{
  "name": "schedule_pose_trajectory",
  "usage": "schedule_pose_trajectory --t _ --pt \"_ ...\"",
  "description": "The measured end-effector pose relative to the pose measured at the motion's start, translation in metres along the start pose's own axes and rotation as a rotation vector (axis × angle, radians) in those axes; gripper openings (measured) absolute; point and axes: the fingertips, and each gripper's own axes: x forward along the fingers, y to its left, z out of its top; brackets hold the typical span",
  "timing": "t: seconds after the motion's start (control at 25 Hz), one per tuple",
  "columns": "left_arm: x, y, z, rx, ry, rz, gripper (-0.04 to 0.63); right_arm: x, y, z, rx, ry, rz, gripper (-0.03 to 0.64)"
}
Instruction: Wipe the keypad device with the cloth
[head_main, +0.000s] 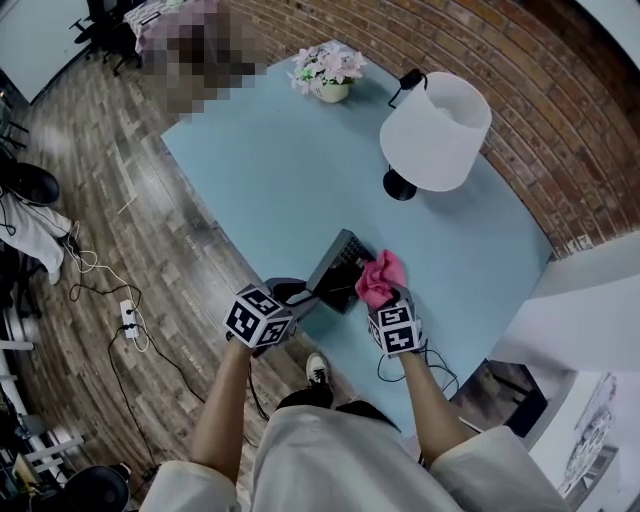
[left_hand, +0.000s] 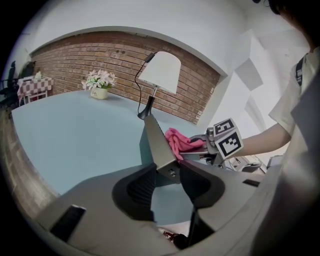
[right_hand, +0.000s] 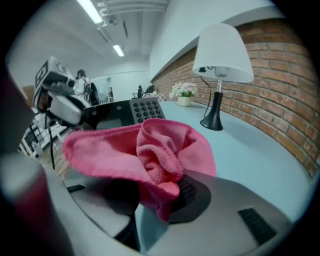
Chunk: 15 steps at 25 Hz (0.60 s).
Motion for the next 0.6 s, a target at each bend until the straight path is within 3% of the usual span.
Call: schedule_pose_trajectory --t 0.08,0.24,0.6 --pt "0.000 0.000 -0.001 -0.007 -0.003 0.006 0.192 0.000 0.002 -0.004 -0.022 0.012 -0.014 0.137" --pt "0.000 0.000 0.001 -0.011 -0.021 0.039 0.201 -0.008 -0.004 -0.001 0.034 0.015 -0.033 0.133" --pt "-0.020 0.000 -0.005 -0.036 -0.106 0.202 0.201 -0.064 -0.029 0.030 0.076 -0.129 -0.041 0.130"
